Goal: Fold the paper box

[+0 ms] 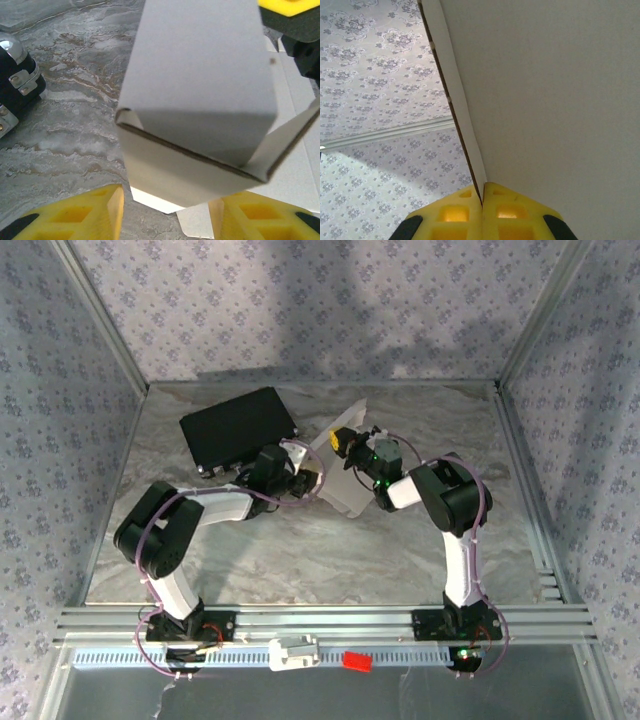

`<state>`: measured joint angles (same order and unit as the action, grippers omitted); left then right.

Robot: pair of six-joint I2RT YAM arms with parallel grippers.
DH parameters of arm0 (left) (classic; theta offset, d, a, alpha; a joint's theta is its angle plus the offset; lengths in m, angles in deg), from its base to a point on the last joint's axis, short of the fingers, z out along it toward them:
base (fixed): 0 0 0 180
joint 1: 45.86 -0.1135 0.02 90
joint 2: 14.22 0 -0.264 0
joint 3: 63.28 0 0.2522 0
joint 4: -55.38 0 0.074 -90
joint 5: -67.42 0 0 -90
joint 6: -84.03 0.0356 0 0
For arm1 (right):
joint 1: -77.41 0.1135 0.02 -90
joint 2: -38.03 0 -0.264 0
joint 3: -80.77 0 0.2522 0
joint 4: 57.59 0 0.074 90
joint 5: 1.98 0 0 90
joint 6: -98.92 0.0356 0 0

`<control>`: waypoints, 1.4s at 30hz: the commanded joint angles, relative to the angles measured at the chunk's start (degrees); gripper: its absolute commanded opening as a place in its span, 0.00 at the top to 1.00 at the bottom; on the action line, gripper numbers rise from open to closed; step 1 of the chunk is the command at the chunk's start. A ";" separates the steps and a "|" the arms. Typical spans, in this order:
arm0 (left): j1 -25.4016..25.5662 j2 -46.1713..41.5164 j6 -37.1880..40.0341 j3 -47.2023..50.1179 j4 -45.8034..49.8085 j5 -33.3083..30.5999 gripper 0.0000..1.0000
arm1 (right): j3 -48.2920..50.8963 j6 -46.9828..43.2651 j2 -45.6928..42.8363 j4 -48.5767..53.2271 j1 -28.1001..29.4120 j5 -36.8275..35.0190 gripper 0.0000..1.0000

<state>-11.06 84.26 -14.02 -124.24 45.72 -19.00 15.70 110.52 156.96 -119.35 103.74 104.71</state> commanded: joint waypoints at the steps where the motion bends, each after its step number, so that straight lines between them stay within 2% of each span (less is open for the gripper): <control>1: 0.07 0.82 -2.87 -2.10 -4.80 -4.64 0.50 | 1.29 1.22 0.42 0.66 1.54 0.59 1.00; 6: 0.14 1.18 -5.55 -1.93 -5.53 -7.71 0.50 | 1.83 0.96 -0.52 2.54 1.81 -0.58 1.00; 15: 0.40 2.92 -6.13 -1.08 -10.21 -8.22 0.48 | 2.52 1.37 -2.24 7.85 3.35 -3.44 1.00; 26: 0.49 4.71 -8.37 -2.92 -11.07 -11.64 0.51 | 2.53 1.62 -2.04 10.10 4.74 -6.49 1.00; 37: 0.46 4.79 -7.10 -3.30 -12.04 -9.23 0.69 | 1.74 2.38 -4.77 17.89 5.16 -7.77 1.00; 42: 0.39 4.71 -4.59 -3.12 -12.21 -7.82 0.69 | 1.16 2.28 -6.61 22.67 5.24 -7.19 1.00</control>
<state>-10.49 88.35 -20.58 -124.61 38.46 -27.99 16.57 111.60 150.93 -106.90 106.87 93.73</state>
